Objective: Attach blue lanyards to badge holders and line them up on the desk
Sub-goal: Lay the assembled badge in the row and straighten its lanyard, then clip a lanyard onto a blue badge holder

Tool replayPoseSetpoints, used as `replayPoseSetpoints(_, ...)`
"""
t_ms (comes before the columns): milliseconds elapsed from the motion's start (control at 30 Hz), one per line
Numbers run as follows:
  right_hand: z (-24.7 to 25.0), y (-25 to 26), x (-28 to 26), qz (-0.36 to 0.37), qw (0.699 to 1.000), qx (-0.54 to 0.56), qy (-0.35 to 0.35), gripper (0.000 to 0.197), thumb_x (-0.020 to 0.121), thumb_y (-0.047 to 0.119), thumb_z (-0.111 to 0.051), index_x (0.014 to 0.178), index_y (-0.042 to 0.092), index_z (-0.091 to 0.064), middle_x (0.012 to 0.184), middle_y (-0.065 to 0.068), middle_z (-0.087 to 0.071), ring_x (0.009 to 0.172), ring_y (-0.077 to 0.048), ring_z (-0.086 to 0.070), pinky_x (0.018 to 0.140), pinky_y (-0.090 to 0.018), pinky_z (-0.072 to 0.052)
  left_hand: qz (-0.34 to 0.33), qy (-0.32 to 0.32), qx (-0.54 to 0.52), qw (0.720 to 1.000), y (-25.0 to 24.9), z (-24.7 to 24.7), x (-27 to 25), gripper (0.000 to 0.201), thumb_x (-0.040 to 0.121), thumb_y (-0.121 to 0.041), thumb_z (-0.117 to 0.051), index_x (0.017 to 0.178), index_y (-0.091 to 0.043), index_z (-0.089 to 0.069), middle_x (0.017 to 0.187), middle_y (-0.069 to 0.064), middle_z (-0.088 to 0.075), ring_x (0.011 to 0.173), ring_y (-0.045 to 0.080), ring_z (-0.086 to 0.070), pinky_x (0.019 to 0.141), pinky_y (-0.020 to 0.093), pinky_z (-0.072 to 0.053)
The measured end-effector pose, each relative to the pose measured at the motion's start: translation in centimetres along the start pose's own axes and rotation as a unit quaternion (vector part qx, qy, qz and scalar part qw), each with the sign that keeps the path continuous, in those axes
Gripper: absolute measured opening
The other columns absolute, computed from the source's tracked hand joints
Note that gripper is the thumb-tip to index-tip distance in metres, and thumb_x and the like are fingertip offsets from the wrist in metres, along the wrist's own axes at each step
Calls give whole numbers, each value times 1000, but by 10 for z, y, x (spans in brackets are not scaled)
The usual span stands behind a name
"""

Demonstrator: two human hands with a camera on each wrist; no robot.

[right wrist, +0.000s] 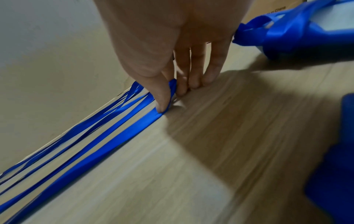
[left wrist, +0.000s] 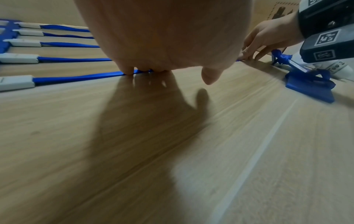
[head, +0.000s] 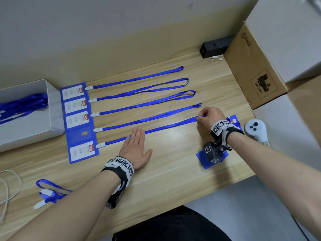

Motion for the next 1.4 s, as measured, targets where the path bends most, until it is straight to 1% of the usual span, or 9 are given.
replayPoseSetpoints(100,3,4,0,10,1000,-18,-22,9,75,31,-75,73,27,-67,90,2,-65,94,-20,-61,75,-33,-54,4,3,-4,1000,-1,3,0,84,95,-60,-22,154,-14,16,159,2,28,147,16,24,123,39,1)
replayPoseSetpoints(267,7,11,-6,47,998,-21,-47,18,80,27,-72,98,22,-70,108,-5,-57,112,-28,-47,91,-35,-43,9,21,10,1000,0,12,-2,82,96,-52,-31,155,-16,12,161,0,25,149,14,20,122,43,-2)
replayPoseSetpoints(367,13,10,-18,70,995,25,-74,21,83,16,-65,103,21,-67,110,-3,-59,110,-24,-48,89,-31,-40,16,37,20,999,-2,21,-4,79,96,-46,-34,156,-15,7,162,0,21,150,14,16,122,46,-4)
replayPoseSetpoints(433,19,6,-30,72,992,64,-85,22,82,11,-62,99,24,-67,102,3,-61,93,-16,-53,83,-29,-44,17,42,17,999,-5,28,-5,77,96,-39,-38,157,-14,3,163,1,16,151,17,10,122,47,-5)
replayPoseSetpoints(600,33,-16,-69,32,991,119,-60,21,82,11,-58,85,29,-69,73,13,-61,70,-11,-57,70,-28,-47,13,-15,22,1000,-20,47,-5,65,94,-28,-42,153,-13,-19,164,8,-10,151,24,-10,121,47,-13)
replayPoseSetpoints(767,29,-46,-109,-4,998,65,-5,20,86,13,-59,88,32,-65,89,6,-65,85,-18,-62,72,-27,-43,-88,-103,-30,990,-55,58,2,40,96,-25,-41,134,-14,-46,135,8,-51,125,28,-48,101,39,-40)
replayPoseSetpoints(867,19,-65,-132,-49,998,28,-1,27,86,12,-56,109,24,-64,102,4,-63,94,-19,-61,78,-25,-41,-128,-63,-82,986,-77,51,6,42,100,-28,-39,140,-19,-45,142,3,-50,129,24,-46,103,38,-42)
replayPoseSetpoints(1067,-9,-83,-152,-86,996,-2,17,50,81,8,-55,129,22,-54,129,-2,-46,104,-29,-60,91,-40,-49,-173,-1,-108,979,-118,28,10,47,95,-19,-42,142,-20,-44,142,2,-52,128,23,-48,106,38,-41)
replayPoseSetpoints(1400,-69,-20,-169,-14,996,79,35,31,68,26,-68,95,34,-53,91,10,-51,76,-13,-55,71,-29,-42,-161,18,-136,977,-98,1,-6,58,81,-31,-64,134,-18,-45,129,2,-41,106,27,-56,90,41,-48)
Point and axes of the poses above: each hand's wrist, its own x-axis towards the middle knuckle, its own z-axis out of the back of the hand, y = z × x, the point moved 3 cm from there along x, towards the middle knuckle
